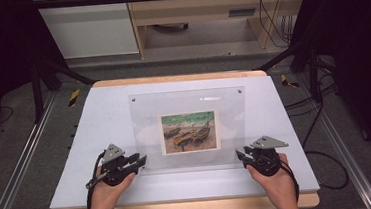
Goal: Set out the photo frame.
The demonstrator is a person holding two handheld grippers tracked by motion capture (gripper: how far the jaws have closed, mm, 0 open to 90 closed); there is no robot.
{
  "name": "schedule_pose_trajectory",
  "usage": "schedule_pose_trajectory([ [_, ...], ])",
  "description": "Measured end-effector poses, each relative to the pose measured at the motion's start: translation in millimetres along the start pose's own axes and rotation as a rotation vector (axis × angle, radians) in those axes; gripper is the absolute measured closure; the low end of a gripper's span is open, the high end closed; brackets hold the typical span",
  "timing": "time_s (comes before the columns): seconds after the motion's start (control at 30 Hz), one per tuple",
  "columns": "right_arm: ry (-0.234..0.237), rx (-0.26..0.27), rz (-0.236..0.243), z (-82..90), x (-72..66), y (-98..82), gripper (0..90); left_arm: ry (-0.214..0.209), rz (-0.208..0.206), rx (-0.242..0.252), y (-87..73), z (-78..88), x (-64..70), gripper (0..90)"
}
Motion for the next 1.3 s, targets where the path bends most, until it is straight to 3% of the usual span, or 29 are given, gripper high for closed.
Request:
schedule_pose_trajectory([
  [1.3,-0.007,-0.034,0.032,3.3,-4.0,-10.5,67.9,0.001,-0.033,-0.039,-8.8,2.5,5.2,66.9],
])
Point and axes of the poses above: each handheld gripper's, and its own axes: z roughly backward along the jaws, y roughly out of its top, x roughly to its right, the point moved 5 cm from there along -z, roughly forward along the jaws, and after that the axes turned 4 degrees about -x, right-handed, at the moved point
